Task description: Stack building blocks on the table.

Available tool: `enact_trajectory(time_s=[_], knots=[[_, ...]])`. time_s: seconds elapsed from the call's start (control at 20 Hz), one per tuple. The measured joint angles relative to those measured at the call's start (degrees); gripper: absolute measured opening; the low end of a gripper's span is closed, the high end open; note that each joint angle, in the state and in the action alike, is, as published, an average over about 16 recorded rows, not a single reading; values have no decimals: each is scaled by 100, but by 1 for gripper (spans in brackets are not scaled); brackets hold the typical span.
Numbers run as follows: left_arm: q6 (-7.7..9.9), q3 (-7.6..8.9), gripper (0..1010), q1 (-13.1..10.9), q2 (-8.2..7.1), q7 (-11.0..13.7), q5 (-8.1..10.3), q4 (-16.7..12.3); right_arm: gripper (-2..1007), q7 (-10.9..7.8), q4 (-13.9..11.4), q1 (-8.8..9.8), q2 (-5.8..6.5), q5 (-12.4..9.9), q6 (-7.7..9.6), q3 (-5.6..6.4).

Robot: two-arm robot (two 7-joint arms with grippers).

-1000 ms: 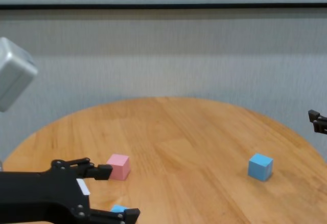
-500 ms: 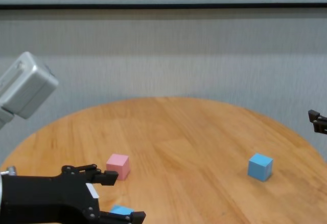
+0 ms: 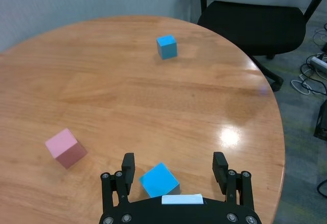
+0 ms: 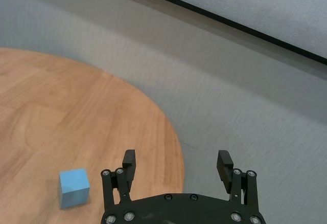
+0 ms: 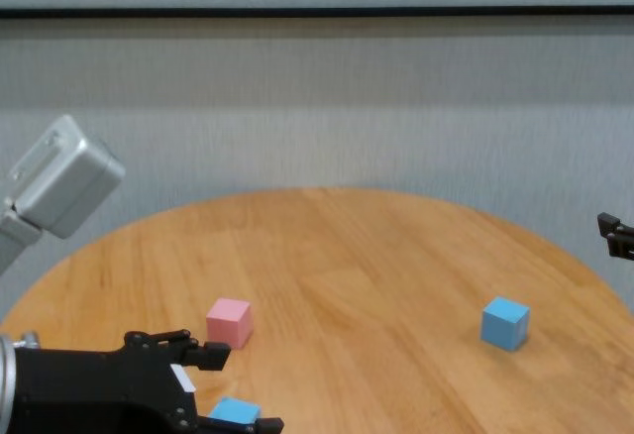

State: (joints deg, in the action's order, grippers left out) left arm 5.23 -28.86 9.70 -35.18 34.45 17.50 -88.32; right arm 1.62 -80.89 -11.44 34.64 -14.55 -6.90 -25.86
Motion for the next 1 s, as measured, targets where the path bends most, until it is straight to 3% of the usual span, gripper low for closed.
enact_trajectory(time_s=[0.5,1.0], knots=[[83,-74,1003,151,120,53,61,312,1001,0,0,0,0,0,0,0],[16,-105,1003,233,191,15,43,526,1001,0,0,0,0,0,0,0]])
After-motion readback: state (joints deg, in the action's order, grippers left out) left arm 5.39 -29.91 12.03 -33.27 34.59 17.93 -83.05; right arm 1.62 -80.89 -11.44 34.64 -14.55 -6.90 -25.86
